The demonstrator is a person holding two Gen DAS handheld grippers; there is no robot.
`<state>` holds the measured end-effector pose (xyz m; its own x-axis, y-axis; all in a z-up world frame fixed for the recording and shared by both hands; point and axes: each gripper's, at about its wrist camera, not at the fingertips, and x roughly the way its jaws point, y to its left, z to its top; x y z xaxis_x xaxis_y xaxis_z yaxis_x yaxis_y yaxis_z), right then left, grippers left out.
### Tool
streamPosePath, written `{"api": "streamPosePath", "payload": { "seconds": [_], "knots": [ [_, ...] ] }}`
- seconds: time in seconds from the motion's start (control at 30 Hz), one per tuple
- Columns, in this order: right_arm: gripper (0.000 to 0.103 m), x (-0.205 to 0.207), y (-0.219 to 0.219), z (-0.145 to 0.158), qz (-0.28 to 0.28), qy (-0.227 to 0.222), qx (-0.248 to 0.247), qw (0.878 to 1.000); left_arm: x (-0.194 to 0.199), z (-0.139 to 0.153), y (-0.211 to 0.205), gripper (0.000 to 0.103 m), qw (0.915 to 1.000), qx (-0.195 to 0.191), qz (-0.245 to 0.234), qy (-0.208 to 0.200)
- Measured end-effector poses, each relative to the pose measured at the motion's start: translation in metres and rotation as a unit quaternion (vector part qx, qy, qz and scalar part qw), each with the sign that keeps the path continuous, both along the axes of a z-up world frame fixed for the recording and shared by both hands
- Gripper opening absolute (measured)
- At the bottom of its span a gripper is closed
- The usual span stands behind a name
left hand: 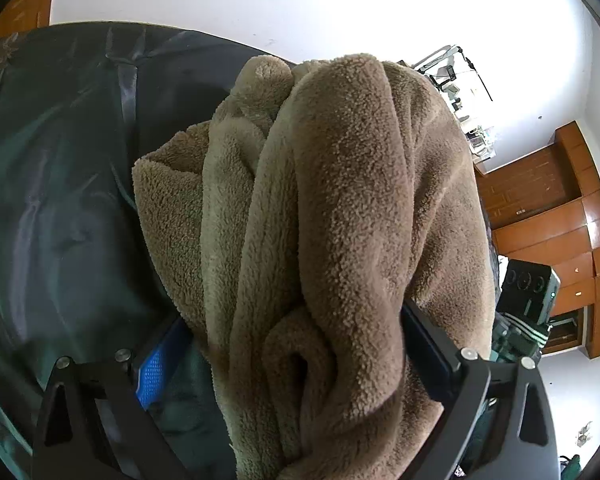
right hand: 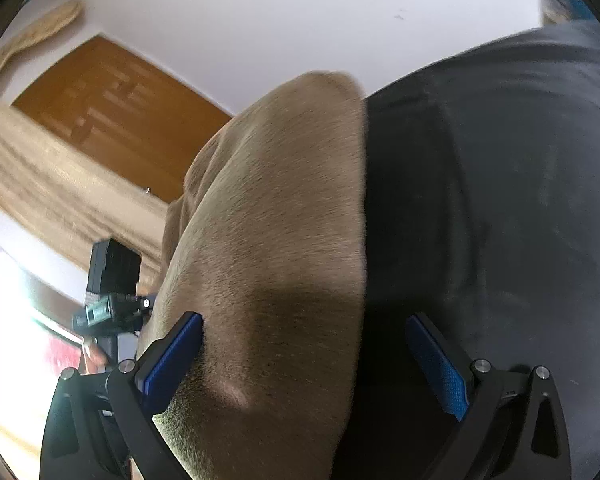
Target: Fold clothes
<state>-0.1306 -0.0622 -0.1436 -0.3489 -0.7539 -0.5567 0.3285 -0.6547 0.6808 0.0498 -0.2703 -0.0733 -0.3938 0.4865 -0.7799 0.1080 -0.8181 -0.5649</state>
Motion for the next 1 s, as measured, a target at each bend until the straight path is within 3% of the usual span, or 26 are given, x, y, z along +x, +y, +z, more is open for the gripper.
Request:
{"api": "streamPosePath", "payload": {
  "seconds": [0.2,0.3,0.37,0.47,0.53,0.63,0.87,1.0],
  "knots": [
    [0.102,0.004,-0.037,-0.003,0.055,0.016,-0.001,0.998,0.007,-0.002,0.004,0.096,0.9999,-0.005,0.012,0.002],
    [0.084,0.004,-0.041,-0.003,0.052,0.025,0.001,0.998,0.012,-0.002,0.006,0.088,0.9998,-0.005,0.021,0.007],
    [0.063,0.005,-0.038,-0.001,0.049,0.033,-0.003,0.998,0.016,0.000,0.008,0.080,0.9996,-0.008,0.024,0.014],
    [0.051,0.007,-0.035,0.003,0.044,0.044,-0.009,0.998,0.022,0.006,0.014,0.069,0.9991,-0.023,0.027,0.023],
    [0.048,0.007,-0.034,0.007,0.039,0.055,-0.014,0.998,0.028,0.011,0.019,0.061,0.9987,-0.032,0.026,0.029],
    [0.047,0.007,-0.031,0.018,0.034,0.076,-0.021,0.996,0.037,0.015,0.030,0.059,0.9987,-0.032,0.017,0.036],
    [0.046,0.041,-0.003,0.057,0.020,0.144,0.001,0.989,0.044,0.023,0.077,0.058,0.9980,-0.021,-0.001,0.060],
    [0.046,0.059,0.035,0.068,0.000,0.166,0.010,0.986,0.039,0.027,0.115,0.058,0.9969,-0.014,-0.022,0.074]
  ]
}}
